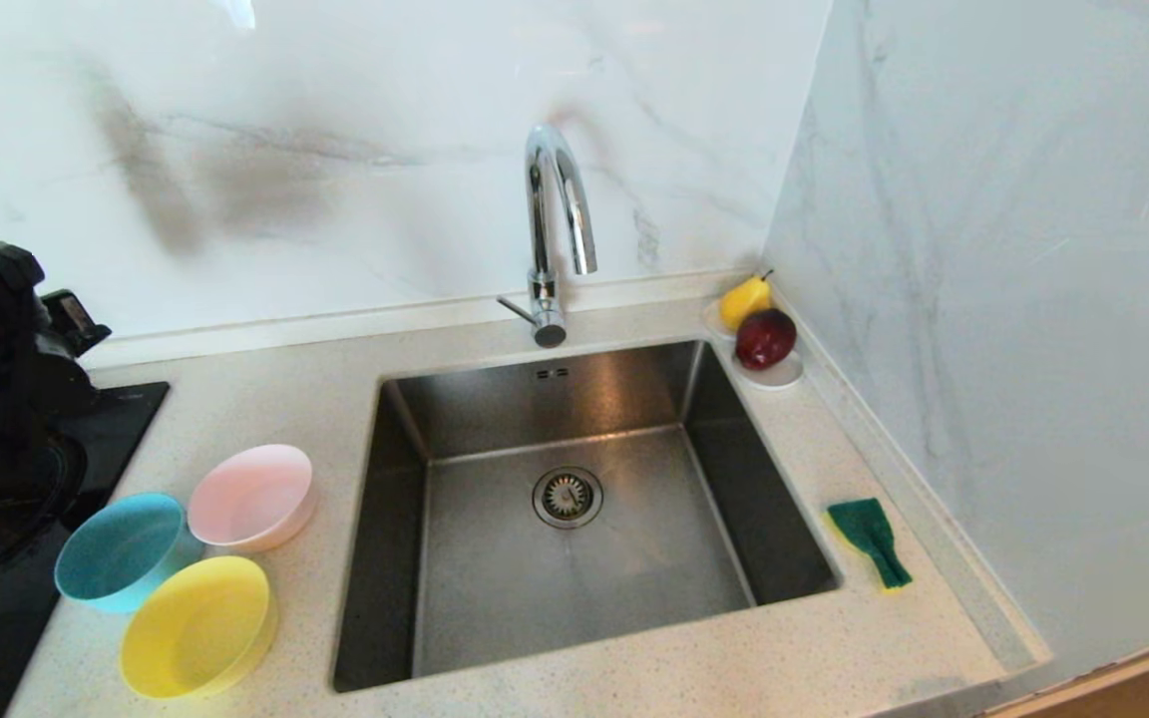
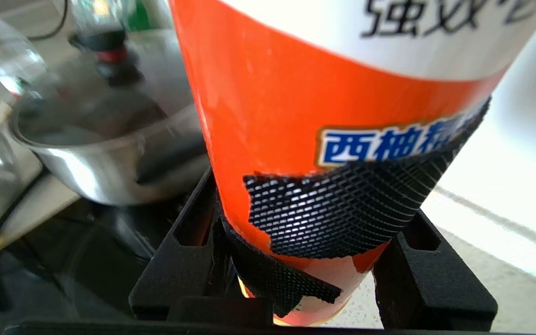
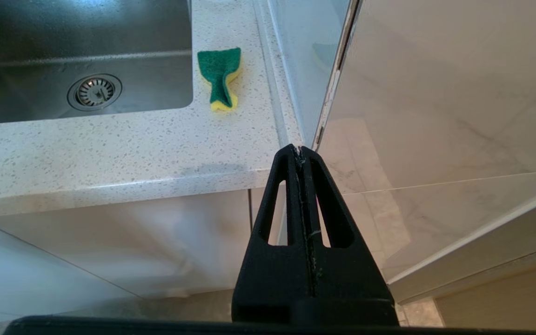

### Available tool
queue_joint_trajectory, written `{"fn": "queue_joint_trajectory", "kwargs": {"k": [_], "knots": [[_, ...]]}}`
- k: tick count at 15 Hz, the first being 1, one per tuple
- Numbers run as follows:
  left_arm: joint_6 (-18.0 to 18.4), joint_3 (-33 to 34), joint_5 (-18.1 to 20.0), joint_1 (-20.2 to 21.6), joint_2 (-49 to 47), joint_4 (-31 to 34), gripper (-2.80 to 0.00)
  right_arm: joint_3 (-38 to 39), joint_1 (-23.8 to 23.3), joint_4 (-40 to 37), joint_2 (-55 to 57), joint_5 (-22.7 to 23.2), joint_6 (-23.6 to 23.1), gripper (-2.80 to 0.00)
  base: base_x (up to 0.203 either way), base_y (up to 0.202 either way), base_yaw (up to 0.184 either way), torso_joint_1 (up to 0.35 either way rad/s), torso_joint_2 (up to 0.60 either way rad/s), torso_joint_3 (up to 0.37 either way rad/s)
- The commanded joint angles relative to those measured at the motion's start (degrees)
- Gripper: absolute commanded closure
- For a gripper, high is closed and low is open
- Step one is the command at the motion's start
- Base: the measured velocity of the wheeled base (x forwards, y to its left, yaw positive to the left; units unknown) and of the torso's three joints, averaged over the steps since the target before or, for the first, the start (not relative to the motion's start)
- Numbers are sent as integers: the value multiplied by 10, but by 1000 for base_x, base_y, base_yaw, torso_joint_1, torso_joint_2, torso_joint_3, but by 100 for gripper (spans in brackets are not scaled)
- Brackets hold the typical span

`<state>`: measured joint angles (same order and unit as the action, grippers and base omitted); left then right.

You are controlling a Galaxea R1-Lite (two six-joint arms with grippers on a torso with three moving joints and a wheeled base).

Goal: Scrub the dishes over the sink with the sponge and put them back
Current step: Place the dish soap on the table

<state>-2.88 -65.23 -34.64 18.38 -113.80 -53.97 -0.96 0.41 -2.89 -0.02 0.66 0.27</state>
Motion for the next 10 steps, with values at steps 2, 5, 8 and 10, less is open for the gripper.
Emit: {"fn": "queue_joint_trajectory", "kwargs": {"k": [2, 5, 8, 10], "knots": [[-9, -3, -22, -6, -82, -42, 0, 0, 0, 0, -1, 0, 0, 0, 0, 0, 0, 0, 0, 0], [-58, -13, -36, -9, -106, -35, 0, 0, 0, 0, -1, 0, 0, 0, 0, 0, 0, 0, 0, 0], [-77, -24, -39, -18, -127, -19, 0, 0, 0, 0, -1, 0, 0, 0, 0, 0, 0, 0, 0, 0], [-92, -41, -56, -27, -146, -18, 0, 0, 0, 0, -1, 0, 0, 0, 0, 0, 0, 0, 0, 0]]}}
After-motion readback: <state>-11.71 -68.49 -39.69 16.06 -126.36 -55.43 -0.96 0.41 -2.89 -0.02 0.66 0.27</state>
